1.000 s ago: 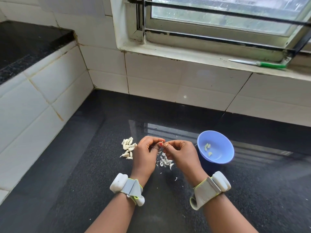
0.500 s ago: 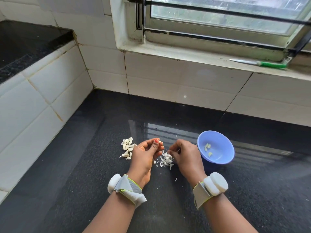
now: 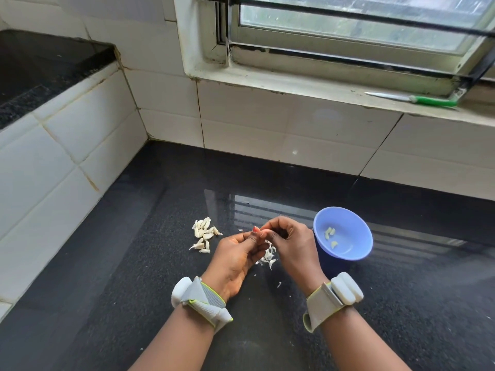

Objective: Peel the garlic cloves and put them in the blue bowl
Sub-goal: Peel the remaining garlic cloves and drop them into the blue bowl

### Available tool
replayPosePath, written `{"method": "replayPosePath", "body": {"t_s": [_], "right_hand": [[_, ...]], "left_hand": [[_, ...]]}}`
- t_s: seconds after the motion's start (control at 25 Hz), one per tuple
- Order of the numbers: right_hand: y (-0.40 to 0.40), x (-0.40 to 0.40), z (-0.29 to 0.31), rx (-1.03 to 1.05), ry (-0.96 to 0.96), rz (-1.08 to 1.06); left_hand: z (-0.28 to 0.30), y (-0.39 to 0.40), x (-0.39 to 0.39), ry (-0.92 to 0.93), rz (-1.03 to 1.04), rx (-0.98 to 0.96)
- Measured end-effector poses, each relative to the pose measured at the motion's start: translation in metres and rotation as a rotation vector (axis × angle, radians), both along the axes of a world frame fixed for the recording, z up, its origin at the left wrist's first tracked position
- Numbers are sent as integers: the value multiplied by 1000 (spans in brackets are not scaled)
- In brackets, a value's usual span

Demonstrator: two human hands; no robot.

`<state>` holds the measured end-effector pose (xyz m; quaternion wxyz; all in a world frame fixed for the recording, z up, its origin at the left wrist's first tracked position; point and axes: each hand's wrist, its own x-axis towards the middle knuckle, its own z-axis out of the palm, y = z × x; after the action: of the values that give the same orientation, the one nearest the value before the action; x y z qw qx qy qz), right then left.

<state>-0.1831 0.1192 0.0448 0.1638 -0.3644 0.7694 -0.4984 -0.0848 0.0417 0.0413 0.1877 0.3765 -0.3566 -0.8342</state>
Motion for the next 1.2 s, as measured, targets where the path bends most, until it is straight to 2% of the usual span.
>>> {"method": "replayPosePath", "body": {"t_s": [0.16,0.32,0.44,0.6,0.84,1.08,1.2], "right_hand": [[1,-1,-4,-42,-134,9],[2,-4,-6,-83,-223,87],[1,-7,-6,-88,-265,110],[2,-6,-7,-81,-235,112],[4,0,-5,-101,-174,91],[4,-10,-10,-113,-108,163],[5,-12,-13,-125,4,182]], "left_hand": [[1,-2,-1,-82,-67,-189],[9,-9,2,-94,-176,-155],[13,-8,3,-100,-156,-120],[15,-7,2,-106,-50,-71],[19,-4,0,-102,-24,-61],[20,-7,1,-141,-61,16],[22,-8,1,-162,-105,53]]}}
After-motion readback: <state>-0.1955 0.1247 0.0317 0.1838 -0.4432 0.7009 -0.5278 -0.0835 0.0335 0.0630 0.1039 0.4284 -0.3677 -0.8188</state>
